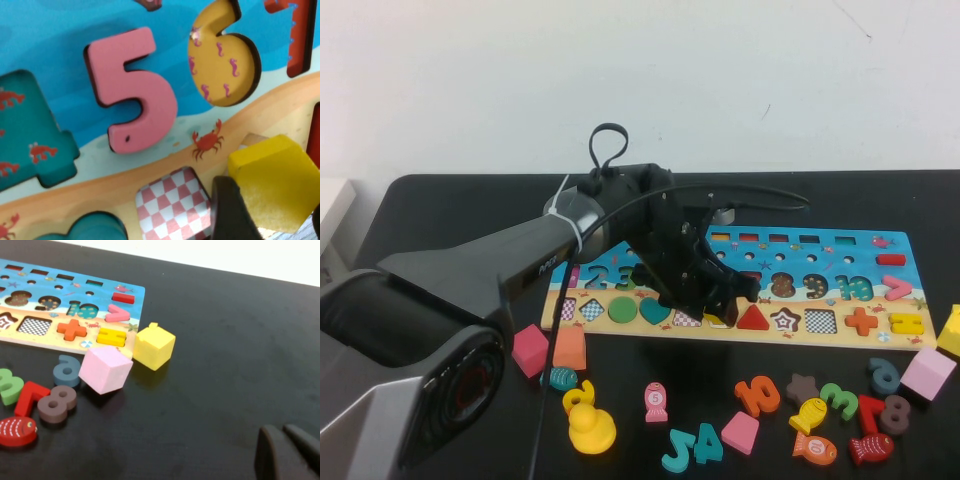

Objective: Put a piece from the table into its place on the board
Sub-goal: Place the "Pentagon" into the hole of the Pentagon

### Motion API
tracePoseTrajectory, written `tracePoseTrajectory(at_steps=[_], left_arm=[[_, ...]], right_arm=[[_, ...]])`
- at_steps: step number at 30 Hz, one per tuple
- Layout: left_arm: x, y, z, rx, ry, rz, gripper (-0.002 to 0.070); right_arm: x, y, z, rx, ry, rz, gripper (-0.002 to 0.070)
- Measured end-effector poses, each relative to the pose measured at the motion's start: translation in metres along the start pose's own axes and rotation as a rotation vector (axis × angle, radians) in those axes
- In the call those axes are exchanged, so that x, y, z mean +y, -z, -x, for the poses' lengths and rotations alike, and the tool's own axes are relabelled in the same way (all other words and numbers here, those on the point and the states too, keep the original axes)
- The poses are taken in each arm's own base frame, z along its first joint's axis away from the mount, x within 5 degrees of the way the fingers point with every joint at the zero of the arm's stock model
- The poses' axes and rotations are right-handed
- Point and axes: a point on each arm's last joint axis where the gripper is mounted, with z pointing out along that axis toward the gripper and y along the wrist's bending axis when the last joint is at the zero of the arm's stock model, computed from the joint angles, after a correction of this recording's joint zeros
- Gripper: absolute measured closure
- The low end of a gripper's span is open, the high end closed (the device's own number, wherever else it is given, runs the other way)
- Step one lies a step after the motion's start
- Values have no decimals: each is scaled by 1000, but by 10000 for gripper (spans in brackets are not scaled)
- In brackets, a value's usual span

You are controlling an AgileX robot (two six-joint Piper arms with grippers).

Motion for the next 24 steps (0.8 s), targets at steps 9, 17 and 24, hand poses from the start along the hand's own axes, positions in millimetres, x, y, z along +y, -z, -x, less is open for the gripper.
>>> tracePoseTrajectory(at_steps=[9, 17, 24], left_arm=[[-12, -4, -2, -8, -86, 49, 371], [-21, -7, -2, -32, -95, 53, 371], [-25, -5, 3, -48, -63, 43, 371]], right_arm=[[0, 0, 0, 0, 0, 0, 657], [0, 0, 0, 0, 0, 0, 657], [0, 0, 0, 0, 0, 0, 657]])
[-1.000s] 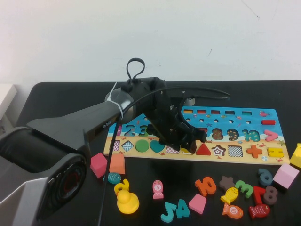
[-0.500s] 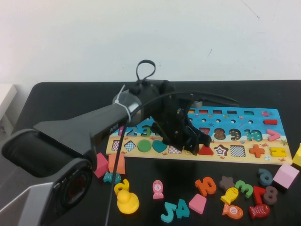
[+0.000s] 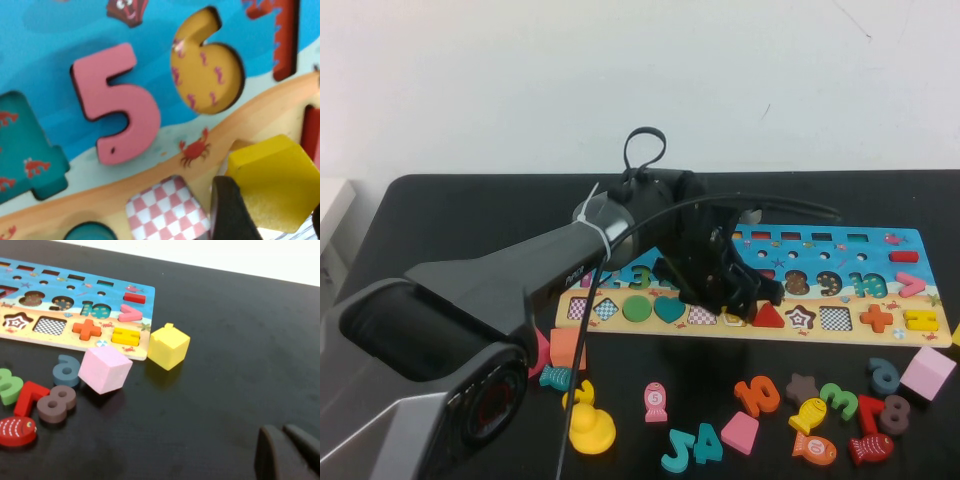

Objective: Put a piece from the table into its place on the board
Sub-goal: Place the "Pentagon" into the hole of the Pentagon

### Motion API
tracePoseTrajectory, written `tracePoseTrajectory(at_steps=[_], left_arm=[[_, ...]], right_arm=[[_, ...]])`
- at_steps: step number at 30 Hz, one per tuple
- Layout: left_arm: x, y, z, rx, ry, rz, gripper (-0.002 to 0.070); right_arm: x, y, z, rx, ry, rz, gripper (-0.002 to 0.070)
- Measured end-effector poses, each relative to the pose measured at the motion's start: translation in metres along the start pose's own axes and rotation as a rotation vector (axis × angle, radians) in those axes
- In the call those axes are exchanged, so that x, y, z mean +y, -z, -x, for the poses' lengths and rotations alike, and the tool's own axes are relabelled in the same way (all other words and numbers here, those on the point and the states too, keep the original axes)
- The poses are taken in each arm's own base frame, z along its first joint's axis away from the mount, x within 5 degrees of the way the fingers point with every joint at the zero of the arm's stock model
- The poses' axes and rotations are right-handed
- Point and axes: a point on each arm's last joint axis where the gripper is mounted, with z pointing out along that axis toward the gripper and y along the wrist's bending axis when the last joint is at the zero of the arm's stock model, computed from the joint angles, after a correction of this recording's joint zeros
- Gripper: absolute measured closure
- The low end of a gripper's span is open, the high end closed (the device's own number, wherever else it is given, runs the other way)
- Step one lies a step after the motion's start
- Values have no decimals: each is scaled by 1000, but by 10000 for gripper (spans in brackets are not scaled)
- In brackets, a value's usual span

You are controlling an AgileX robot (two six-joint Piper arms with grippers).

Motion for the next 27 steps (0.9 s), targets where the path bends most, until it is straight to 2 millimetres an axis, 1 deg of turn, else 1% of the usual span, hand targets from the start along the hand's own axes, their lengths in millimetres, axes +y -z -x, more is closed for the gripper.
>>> tracePoseTrajectory(at_steps=[6, 18, 27], left_arm=[[-2, 3, 3, -10, 45, -8, 371], [-2, -5, 1, -1, 153, -8, 371], [-1, -6, 1, -2, 176, -8, 371]], right_arm=[[0, 0, 0, 0, 0, 0, 657], [0, 0, 0, 0, 0, 0, 657], [0, 0, 0, 0, 0, 0, 657]])
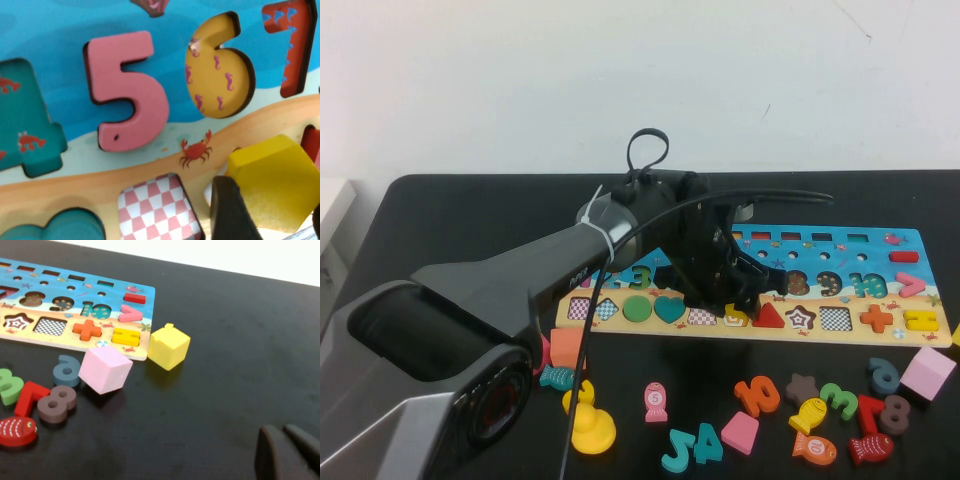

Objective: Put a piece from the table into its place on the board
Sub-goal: Place the "Pentagon" into the hole of the Pentagon

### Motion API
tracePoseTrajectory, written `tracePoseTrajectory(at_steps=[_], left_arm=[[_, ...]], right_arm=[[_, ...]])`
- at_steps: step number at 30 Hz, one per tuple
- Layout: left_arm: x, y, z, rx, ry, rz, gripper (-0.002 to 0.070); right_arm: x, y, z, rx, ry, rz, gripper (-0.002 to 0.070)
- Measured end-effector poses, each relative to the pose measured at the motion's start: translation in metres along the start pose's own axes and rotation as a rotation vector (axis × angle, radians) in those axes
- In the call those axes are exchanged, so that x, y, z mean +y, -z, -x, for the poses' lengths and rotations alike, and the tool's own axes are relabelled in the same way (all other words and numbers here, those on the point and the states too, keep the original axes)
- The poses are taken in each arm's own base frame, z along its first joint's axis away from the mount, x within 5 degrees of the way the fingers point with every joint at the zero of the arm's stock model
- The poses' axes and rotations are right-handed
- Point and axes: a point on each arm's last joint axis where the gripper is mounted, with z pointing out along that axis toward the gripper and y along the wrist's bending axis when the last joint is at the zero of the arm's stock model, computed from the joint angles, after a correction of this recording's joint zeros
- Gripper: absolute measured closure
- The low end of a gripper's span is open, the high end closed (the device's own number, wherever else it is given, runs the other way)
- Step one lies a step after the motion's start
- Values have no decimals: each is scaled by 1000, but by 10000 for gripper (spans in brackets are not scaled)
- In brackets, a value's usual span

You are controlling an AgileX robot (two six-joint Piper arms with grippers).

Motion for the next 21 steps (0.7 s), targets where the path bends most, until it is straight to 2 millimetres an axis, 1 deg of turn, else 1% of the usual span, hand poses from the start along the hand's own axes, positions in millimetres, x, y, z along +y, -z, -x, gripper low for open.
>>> tracePoseTrajectory(at_steps=[6, 10, 13, 17, 21], left_arm=[[0, 0, 0, 4, -8, 3, 371], [-2, 0, -3, 15, -55, 30, 371], [-5, -1, -4, 12, -121, 51, 371], [-14, -3, -10, 15, -272, 99, 371], [-19, -4, -12, 8, -364, 150, 371]], right_arm=[[0, 0, 0, 0, 0, 0, 657], [0, 0, 0, 0, 0, 0, 658], [0, 0, 0, 0, 0, 0, 658], [0, 0, 0, 0, 0, 0, 657], [0, 0, 0, 0, 0, 0, 657]])
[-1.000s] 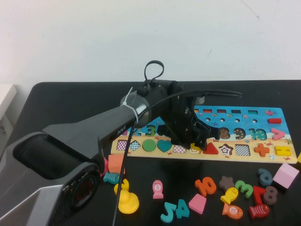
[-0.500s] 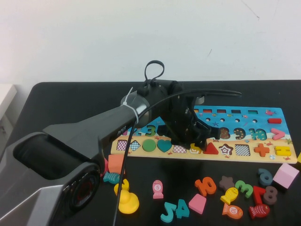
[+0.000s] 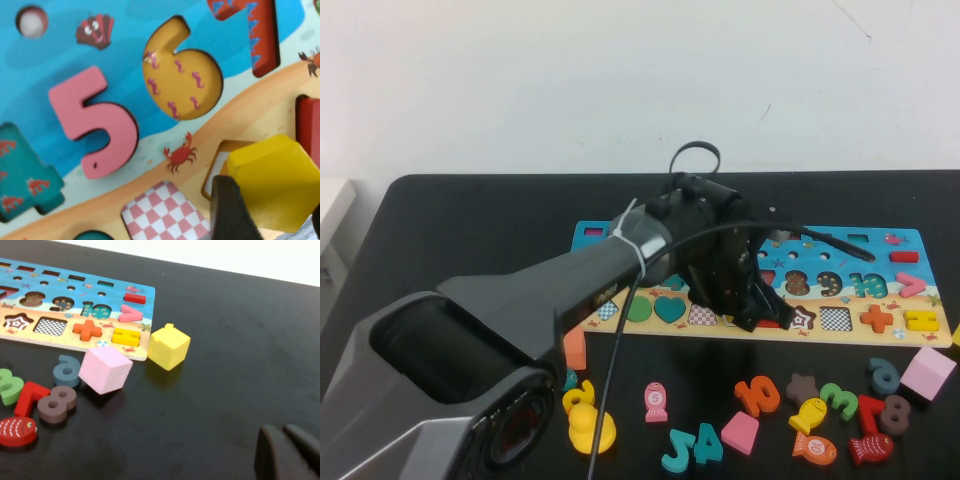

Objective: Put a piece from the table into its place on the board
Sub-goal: Place the "Pentagon" into the hole of the Pentagon

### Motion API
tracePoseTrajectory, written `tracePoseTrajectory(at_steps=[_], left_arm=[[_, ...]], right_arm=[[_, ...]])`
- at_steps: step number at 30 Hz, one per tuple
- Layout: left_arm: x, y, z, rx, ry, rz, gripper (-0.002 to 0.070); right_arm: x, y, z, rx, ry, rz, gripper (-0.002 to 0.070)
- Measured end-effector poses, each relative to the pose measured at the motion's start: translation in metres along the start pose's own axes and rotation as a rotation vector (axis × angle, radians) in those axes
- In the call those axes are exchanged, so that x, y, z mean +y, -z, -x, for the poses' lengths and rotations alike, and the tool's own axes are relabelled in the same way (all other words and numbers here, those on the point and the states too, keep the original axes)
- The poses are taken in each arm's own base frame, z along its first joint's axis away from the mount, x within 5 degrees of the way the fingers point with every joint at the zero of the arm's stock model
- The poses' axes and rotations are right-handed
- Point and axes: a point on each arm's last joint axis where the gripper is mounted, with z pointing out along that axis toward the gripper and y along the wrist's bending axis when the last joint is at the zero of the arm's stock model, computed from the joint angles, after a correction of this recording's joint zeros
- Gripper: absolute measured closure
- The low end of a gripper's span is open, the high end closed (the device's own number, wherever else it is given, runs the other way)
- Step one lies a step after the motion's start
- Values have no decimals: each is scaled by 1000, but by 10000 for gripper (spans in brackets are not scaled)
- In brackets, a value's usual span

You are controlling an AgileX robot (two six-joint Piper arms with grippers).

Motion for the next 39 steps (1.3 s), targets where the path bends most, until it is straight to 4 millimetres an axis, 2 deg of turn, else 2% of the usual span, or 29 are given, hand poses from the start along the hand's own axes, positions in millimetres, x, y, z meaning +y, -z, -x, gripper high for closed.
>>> tracePoseTrajectory(at_steps=[18, 25, 30, 33, 39], left_arm=[[0, 0, -4, 46, -226, 28, 371], [-3, 17, 10, 46, -312, 24, 371], [-8, 29, 18, 14, -474, -5, 371], [-9, 27, 16, 32, -604, -32, 371], [-10, 21, 13, 43, -721, -51, 371]], right_arm=[[0, 0, 0, 0, 0, 0, 657], [0, 0, 0, 0, 0, 0, 657], [0, 0, 0, 0, 0, 0, 657], [0, 0, 0, 0, 0, 0, 657], [0, 0, 0, 0, -4, 0, 657]])
